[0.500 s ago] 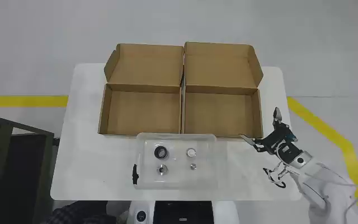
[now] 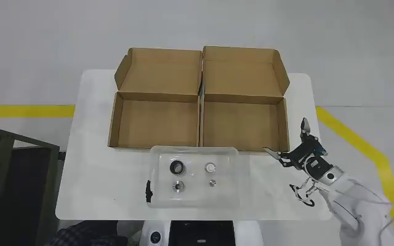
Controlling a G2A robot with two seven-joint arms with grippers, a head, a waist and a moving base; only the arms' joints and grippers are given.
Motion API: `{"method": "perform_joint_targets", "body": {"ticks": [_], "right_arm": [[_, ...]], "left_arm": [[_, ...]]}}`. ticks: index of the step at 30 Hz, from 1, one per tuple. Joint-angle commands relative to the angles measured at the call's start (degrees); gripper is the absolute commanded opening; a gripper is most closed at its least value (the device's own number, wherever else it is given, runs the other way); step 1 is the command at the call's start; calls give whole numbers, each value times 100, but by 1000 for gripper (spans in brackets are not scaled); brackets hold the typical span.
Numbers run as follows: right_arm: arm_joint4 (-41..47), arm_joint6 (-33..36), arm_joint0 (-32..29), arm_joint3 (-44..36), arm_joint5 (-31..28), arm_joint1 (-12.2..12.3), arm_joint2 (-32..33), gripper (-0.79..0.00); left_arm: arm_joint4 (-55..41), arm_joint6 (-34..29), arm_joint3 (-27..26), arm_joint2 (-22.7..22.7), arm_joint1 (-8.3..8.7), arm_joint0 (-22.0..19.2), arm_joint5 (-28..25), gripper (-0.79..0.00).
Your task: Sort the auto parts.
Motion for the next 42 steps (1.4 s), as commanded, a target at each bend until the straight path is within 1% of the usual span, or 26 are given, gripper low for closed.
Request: {"method": "perform_joint_targets", "body": {"ticks": [1, 5, 10, 17, 27, 32, 42], "right_arm": [[0, 0, 0, 0, 0, 0, 0, 0], [98, -40, -3, 15, -9, -5, -71, 0], [183, 143, 257, 77, -232, 1, -646, 0], [340, 456, 698, 129, -691, 14, -1417, 0], [276, 1057, 1181, 156, -1290, 33, -2435, 0], [176, 1238, 1303, 202, -1435, 51, -2733, 0], [-71, 1543, 1377, 274, -1610, 103, -3107, 0]], "left_arm": [[0, 0, 0, 0, 0, 0, 0, 0], [0, 0, 0, 0, 0, 0, 0, 0], [0, 0, 0, 0, 0, 0, 0, 0], [0, 0, 0, 0, 0, 0, 0, 0], [0, 0, 0, 0, 0, 0, 0, 0], [0, 0, 0, 0, 0, 0, 0, 0], [0, 0, 0, 0, 0, 0, 0, 0]]}}
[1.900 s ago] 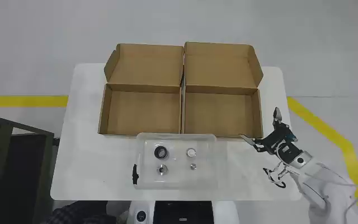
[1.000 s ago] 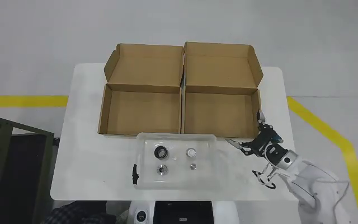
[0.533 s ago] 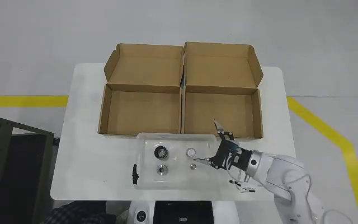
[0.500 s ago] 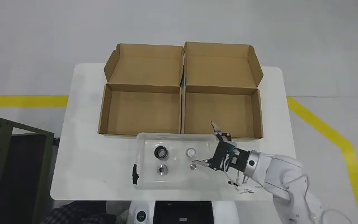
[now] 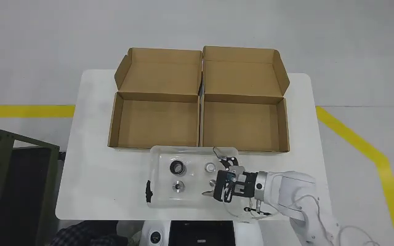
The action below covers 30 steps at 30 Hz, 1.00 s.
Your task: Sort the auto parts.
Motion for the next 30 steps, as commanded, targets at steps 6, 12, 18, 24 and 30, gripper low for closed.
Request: {"method": "perform_joint_targets", "body": {"ticks": [6, 12, 18, 24, 30], "right_arm": [[-2, 228, 63, 137, 32, 27, -182, 0], [147, 457, 150, 306, 128, 47, -253, 0], [273, 621, 251, 445, 231, 61, -349, -43], [356, 720, 332, 590, 378, 76, -411, -102], [410, 834, 463, 721, 480, 84, -517, -206]], "left_arm": [[0, 0, 0, 0, 0, 0, 0, 0], [0, 0, 0, 0, 0, 0, 0, 0], [0, 0, 0, 0, 0, 0, 0, 0], [0, 0, 0, 0, 0, 0, 0, 0], [0, 0, 0, 0, 0, 0, 0, 0]]}}
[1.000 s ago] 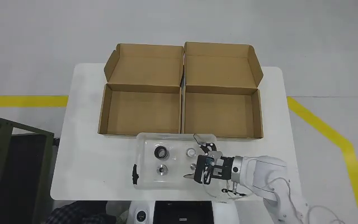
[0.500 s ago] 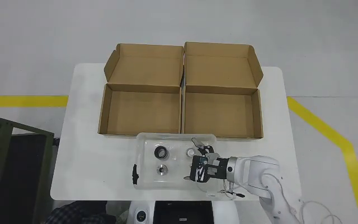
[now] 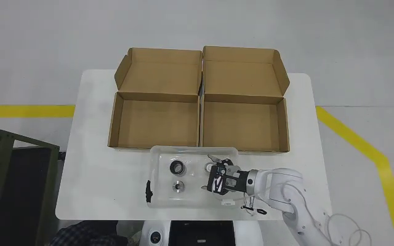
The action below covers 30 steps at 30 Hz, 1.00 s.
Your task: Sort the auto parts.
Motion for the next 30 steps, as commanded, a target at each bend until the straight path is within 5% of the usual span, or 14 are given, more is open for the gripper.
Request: {"method": "perform_joint_targets", "body": {"ticks": [1, 5, 14, 18, 30], "right_arm": [[1, 67, 49, 39, 45, 2, -34, -228], [-14, 175, 151, 107, 127, 6, -101, -394], [-15, 277, 316, 230, 233, 18, -228, -502], [35, 252, 346, 208, 222, 32, -237, -776], [492, -91, 371, -20, 86, 86, -138, -785]], "left_arm": [[0, 0, 0, 0, 0, 0, 0, 0], [0, 0, 0, 0, 0, 0, 0, 0], [0, 0, 0, 0, 0, 0, 0, 0], [0, 0, 0, 0, 0, 0, 0, 0], [0, 0, 0, 0, 0, 0, 0, 0]]}}
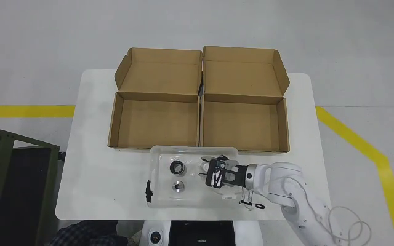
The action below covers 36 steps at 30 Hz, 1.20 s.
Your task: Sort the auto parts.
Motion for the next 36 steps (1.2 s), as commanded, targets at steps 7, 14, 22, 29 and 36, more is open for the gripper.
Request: {"method": "perform_joint_targets", "body": {"ticks": [7, 14, 22, 29, 36], "right_arm": [[529, -516, 20, 6, -44, 16, 43, -785], [1016, -969, 64, -80, -65, 30, 139, -785], [1434, -1476, 121, -308, 103, 49, 434, -785], [1669, -1917, 106, -448, 315, 63, 734, -785], [1608, -2330, 169, -470, 430, 72, 979, -785]], "left_arm": [[0, 0, 0, 0, 0, 0, 0, 0], [0, 0, 0, 0, 0, 0, 0, 0], [0, 0, 0, 0, 0, 0, 0, 0], [0, 0, 0, 0, 0, 0, 0, 0], [0, 0, 0, 0, 0, 0, 0, 0]]}}
